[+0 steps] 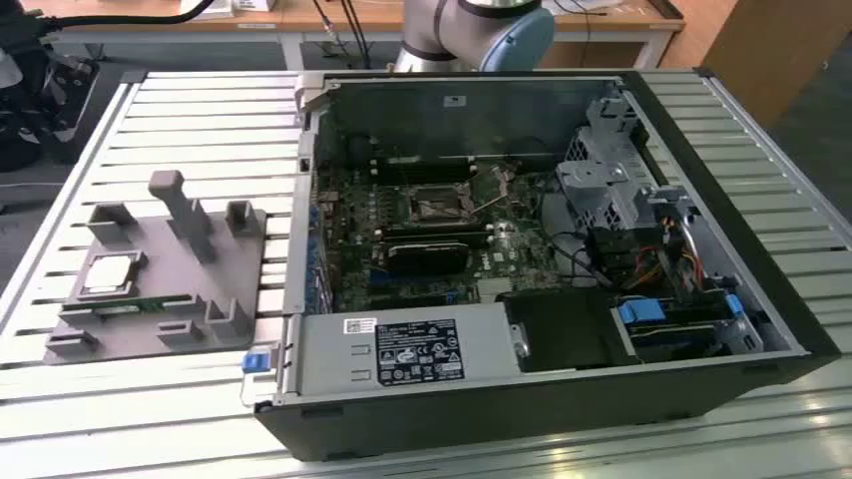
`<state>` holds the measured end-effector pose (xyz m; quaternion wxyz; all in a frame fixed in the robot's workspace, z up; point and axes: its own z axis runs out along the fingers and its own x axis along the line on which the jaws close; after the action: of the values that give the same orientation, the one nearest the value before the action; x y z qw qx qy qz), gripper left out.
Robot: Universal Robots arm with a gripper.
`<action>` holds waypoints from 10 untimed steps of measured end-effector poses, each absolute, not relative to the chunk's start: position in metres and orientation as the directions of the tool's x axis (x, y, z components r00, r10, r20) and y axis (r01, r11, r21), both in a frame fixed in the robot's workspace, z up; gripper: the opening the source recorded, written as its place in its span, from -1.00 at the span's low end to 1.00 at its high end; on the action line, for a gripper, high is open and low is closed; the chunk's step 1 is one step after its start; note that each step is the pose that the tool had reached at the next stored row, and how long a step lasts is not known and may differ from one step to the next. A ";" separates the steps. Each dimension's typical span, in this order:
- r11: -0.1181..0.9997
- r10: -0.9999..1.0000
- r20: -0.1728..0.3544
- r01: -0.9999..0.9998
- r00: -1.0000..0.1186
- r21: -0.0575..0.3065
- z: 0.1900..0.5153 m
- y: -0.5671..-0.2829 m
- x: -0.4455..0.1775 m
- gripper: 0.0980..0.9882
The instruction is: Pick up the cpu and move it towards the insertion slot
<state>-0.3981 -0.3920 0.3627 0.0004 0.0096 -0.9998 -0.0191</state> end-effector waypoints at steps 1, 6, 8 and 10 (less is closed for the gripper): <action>0.999 -0.019 0.000 -0.019 -1.000 0.038 0.363 -0.392 -0.398 -0.98; 0.999 -0.019 0.001 -0.019 -1.000 0.038 0.363 -0.392 -0.398 -0.98; 0.999 -0.019 0.001 -0.019 -1.000 0.038 0.363 -0.392 -0.399 -0.98; 0.999 -0.019 0.000 -0.019 -1.000 0.038 0.363 -0.392 -0.400 -0.98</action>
<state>-0.3999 -0.3920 0.3625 0.0004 0.0096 -0.9998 -0.0191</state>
